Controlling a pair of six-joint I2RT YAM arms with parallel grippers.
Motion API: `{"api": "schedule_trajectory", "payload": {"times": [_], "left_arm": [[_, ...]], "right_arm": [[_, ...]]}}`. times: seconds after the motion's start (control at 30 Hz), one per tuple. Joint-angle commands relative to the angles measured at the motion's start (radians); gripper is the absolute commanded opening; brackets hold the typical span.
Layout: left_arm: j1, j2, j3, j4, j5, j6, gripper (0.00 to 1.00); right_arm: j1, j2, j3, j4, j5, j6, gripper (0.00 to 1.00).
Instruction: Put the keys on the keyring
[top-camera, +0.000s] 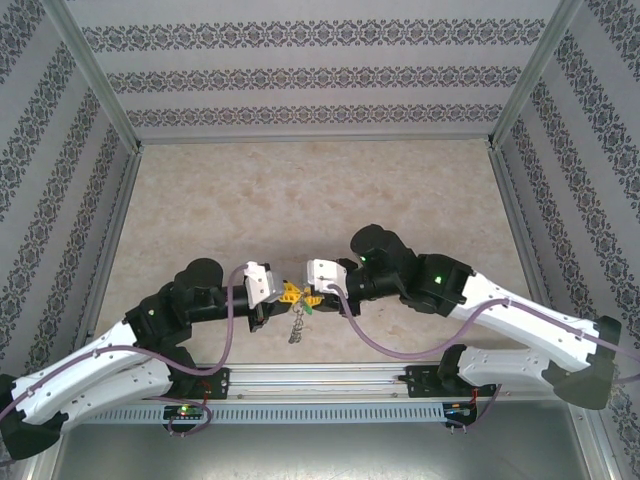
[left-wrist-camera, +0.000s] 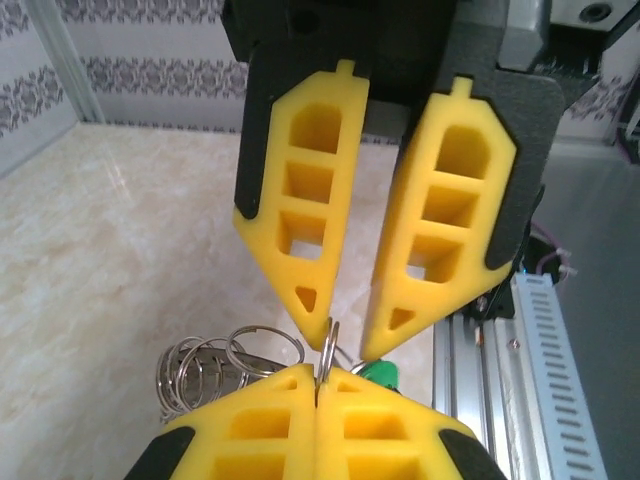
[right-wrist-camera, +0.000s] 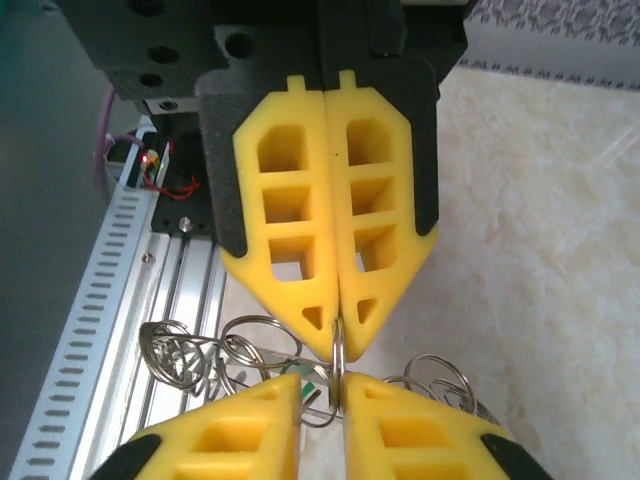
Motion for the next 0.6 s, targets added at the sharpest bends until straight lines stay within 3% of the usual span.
{"api": "schedule_trajectory", "payload": {"times": [0.0, 0.3, 0.57], "left_arm": [[-0.010, -0.049, -0.045, 0.217, 0.051, -0.065, 0.00], [-0.010, -0.062, -0.115, 0.399, 0.120, -0.127, 0.00], [-0.008, -0.080, -0.187, 0.566, 0.149, -0.191, 0.00]], "right_arm": [[0.009, -0.047, -0.036, 0.086, -0.070, 0.047, 0.18], [0.006, -0.065, -0.066, 0.146, -0.124, 0.083, 0.17], [-0.005, -0.058, -0.067, 0.141, -0.066, 0.095, 0.06]]}}
